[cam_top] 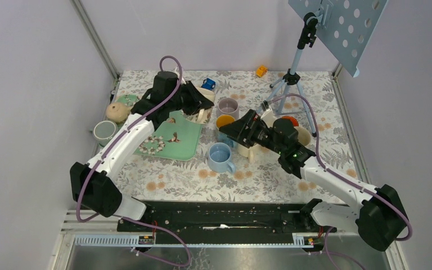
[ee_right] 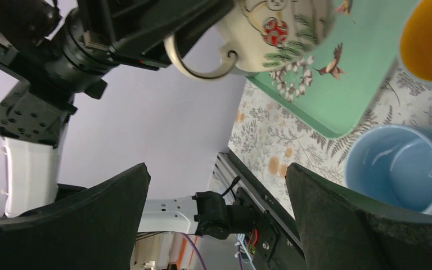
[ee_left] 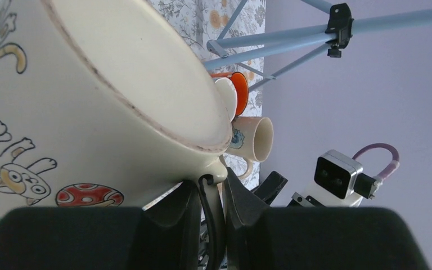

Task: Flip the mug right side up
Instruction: Pick up the cup from the tray.

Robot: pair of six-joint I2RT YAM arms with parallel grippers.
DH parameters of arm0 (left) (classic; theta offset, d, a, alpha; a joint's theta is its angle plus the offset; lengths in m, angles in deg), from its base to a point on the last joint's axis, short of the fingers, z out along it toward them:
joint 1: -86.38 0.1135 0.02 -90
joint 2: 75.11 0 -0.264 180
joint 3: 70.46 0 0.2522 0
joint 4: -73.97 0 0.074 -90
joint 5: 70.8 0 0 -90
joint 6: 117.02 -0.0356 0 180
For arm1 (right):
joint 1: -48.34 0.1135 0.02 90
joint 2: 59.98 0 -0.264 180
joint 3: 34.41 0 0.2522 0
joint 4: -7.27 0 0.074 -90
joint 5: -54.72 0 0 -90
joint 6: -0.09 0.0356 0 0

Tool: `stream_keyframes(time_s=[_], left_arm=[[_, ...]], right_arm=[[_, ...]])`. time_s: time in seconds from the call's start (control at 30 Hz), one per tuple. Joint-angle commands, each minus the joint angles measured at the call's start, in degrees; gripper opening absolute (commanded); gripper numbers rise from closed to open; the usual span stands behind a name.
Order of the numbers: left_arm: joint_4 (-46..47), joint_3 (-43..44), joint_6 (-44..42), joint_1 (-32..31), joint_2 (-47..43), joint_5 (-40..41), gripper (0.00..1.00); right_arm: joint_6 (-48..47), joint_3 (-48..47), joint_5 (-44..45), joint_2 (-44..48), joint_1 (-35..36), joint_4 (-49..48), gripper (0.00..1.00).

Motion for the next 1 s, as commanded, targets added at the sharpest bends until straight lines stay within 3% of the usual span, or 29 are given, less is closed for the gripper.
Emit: stream_keyframes(time_s=[0.0, 0.2, 0.43, 0.7, 0.97], left_arm=[[11.58, 5.95, 1.46, -0.33, -0.69, -2.2, 0.0], [11.42, 5.86, 4.5, -1.21, -0.34, -1.44, 0.0], [10.99, 5.73, 10.9, -4.57, -0.04, 3.03, 0.0], [9.04, 5.91, 16.52, -6.95, -0.08, 7.68, 0.0], [8.42, 5.9, 18.98, -9.07, -0.72, 10.36, 0.0]], right_arm=[[-0.66, -5.91, 0.11, -1.88, 1.02, -4.46, 0.98], [-11.54, -12.76, 7.27, -1.12, 4.99, 7.01, 0.96], [-27.55, -21.38, 25.12, -3.88, 13.48, 19.69, 0.86], [-39.86, -25.67, 42.43, -6.91, 20.2, 23.53, 0.76], [-44.1, -26.98, 49.49, -9.1, 22.3, 21.69, 0.74]])
